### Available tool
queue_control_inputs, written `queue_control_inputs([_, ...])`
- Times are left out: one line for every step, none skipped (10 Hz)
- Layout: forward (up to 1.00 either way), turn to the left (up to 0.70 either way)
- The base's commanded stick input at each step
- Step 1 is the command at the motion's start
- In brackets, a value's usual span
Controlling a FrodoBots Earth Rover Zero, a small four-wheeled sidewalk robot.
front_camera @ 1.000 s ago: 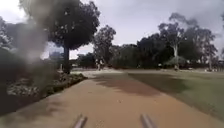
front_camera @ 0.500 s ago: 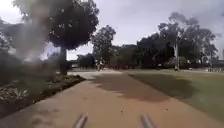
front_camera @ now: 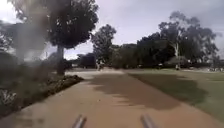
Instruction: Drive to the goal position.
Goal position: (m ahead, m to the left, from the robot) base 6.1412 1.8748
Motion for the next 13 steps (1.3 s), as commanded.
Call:
queue_control_inputs([0.7,0.0])
queue_control_inputs([0.7,0.0])
queue_control_inputs([0.7,0.0])
queue_control_inputs([0.7,0.0])
queue_control_inputs([0.7,0.0])
queue_control_inputs([0.7,0.0])
queue_control_inputs([0.7,0.0])
queue_control_inputs([0.7,0.0])
queue_control_inputs([0.7,0.0])
queue_control_inputs([0.7,0.0])
queue_control_inputs([0.7,0.0])
queue_control_inputs([0.7,0.0])
queue_control_inputs([0.7,0.0])
